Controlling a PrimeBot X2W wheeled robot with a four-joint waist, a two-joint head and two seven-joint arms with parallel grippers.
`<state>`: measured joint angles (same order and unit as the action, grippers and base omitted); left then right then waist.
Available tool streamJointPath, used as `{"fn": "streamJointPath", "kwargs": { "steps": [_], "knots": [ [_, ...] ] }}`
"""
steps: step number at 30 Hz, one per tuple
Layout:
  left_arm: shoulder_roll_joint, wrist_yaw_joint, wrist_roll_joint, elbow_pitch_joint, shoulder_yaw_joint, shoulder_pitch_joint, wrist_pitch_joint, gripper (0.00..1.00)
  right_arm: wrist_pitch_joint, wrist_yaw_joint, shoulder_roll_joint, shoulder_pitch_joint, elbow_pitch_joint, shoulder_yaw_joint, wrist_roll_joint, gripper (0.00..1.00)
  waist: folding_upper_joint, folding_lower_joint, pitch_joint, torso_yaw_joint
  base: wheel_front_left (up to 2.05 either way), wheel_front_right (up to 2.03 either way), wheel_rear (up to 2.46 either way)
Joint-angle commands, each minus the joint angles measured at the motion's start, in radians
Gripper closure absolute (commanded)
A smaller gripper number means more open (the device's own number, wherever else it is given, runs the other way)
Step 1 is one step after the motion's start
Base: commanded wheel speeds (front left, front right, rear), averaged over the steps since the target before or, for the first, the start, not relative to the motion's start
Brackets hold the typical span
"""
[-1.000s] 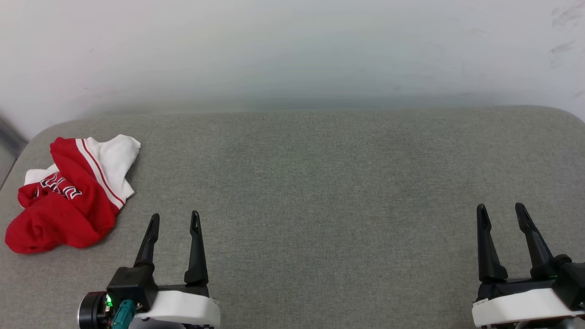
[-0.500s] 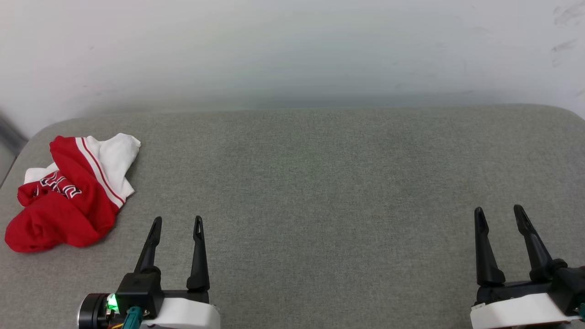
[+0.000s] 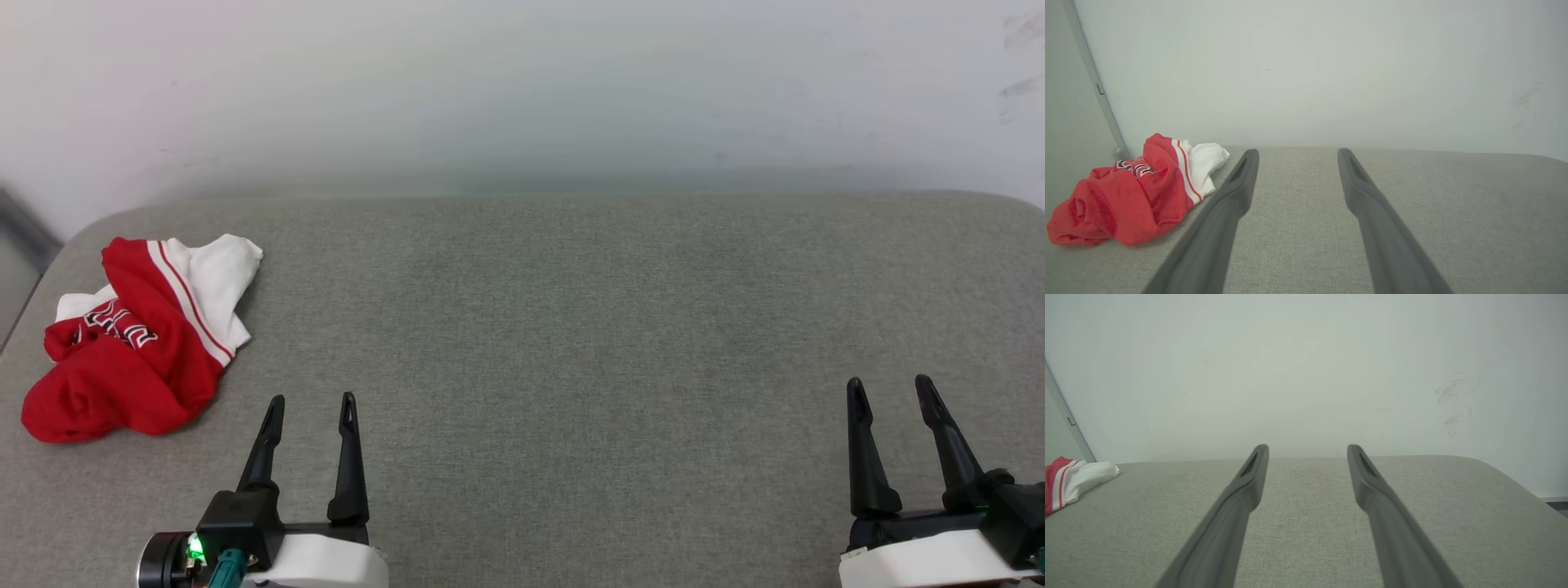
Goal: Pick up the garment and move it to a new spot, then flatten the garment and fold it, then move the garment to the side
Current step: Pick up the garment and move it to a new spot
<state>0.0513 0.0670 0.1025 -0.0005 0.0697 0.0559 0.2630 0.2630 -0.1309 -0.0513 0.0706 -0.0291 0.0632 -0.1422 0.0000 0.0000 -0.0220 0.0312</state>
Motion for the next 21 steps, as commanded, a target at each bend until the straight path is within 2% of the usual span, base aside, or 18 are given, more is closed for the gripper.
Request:
{"fn": "streamJointPath", "kwargs": {
  "steps": [1,6,21],
  "knots": [
    [-0.001,0.001,0.0,0.0,-0.001,0.005,0.003,0.0,0.003,0.0,0.002,0.012,0.001,-0.001,-0.005,0.0,0.0,0.0,0.0,0.005,0.0,0.0,0.0],
    [-0.001,0.002,0.007,0.001,-0.006,-0.004,0.003,0.0,0.003,0.0,0.002,0.016,-0.005,-0.004,0.002,0.0,0.0,0.0,-0.005,0.043,0.0,0.0,0.0],
    [-0.001,0.011,0.019,-0.01,-0.044,-0.018,0.003,0.0,0.003,0.0,0.002,0.007,-0.019,-0.019,0.017,0.0,0.0,0.0,-0.026,0.246,0.0,0.0,0.0]
  ]
}}
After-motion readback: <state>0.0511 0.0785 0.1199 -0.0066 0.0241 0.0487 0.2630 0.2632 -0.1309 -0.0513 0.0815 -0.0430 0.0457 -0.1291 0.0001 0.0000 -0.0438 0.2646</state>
